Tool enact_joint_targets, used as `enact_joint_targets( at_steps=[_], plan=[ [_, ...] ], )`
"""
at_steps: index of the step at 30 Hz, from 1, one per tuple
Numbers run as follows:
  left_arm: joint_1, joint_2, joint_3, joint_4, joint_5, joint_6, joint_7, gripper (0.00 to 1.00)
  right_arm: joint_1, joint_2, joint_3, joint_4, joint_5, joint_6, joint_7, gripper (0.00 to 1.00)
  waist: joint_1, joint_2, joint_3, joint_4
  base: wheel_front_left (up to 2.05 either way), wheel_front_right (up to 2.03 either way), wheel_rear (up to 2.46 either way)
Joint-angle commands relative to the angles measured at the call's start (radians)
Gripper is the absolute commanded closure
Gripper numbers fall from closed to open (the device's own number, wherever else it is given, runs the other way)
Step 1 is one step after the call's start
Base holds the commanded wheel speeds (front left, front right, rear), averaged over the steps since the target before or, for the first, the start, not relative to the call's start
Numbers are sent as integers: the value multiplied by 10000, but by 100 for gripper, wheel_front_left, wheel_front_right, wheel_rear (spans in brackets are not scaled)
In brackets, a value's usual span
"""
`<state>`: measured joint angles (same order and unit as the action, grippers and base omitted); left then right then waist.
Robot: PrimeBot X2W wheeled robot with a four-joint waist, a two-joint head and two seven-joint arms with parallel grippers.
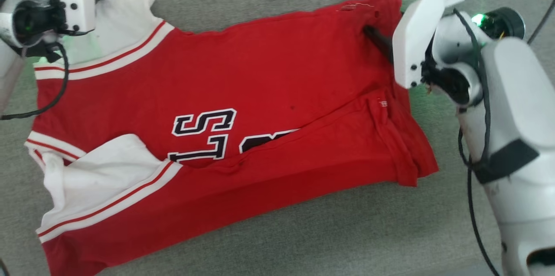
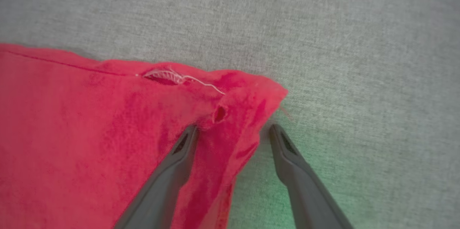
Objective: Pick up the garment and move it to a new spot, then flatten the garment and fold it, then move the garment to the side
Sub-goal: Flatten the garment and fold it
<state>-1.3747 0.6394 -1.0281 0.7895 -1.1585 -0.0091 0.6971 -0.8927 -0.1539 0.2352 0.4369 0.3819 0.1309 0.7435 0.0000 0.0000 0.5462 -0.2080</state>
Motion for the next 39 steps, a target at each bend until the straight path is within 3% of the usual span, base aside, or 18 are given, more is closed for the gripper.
enact_joint_targets(
  at_steps=[1,2,3,4,5,16,23,32,39],
  plan=[
    [66,-77,-81,151,138,-75,-17,100,-157,-36,174,444,132,-4,310,0,0,0,-12,127,0,0,0],
    [60,-156,-69,193,122,-101,-75,100,-269,-48,249,703,254,-4,492,0,0,0,-22,189,0,0,0],
    [58,-219,-63,242,120,-156,-156,100,-383,-100,349,933,310,-4,638,12,0,0,-36,245,0,0,0],
    [61,-262,-63,296,119,-197,-195,100,-483,-140,462,1123,374,-4,790,77,0,0,-54,295,0,0,0],
    [69,-310,-55,339,113,-240,-269,100,-550,-191,492,1373,471,-4,966,100,0,0,-84,357,0,0,0],
    [121,-366,-147,224,84,-505,-189,100,-557,-1125,913,1183,921,-5,714,100,0,0,-698,958,0,0,0],
    [301,-61,-169,-807,44,-192,49,100,6,-1910,998,191,1150,-4,393,100,0,0,-1300,1410,0,0,0],
    [1100,802,-224,-3037,-181,660,424,100,1065,-2594,820,-1538,1503,-4,642,100,0,0,-1995,1831,0,0,0],
    [2182,1943,-235,-5712,-447,1920,699,100,2387,-3075,346,-3159,1715,-4,1092,100,0,0,-2321,2039,0,0,0]
  ],
)
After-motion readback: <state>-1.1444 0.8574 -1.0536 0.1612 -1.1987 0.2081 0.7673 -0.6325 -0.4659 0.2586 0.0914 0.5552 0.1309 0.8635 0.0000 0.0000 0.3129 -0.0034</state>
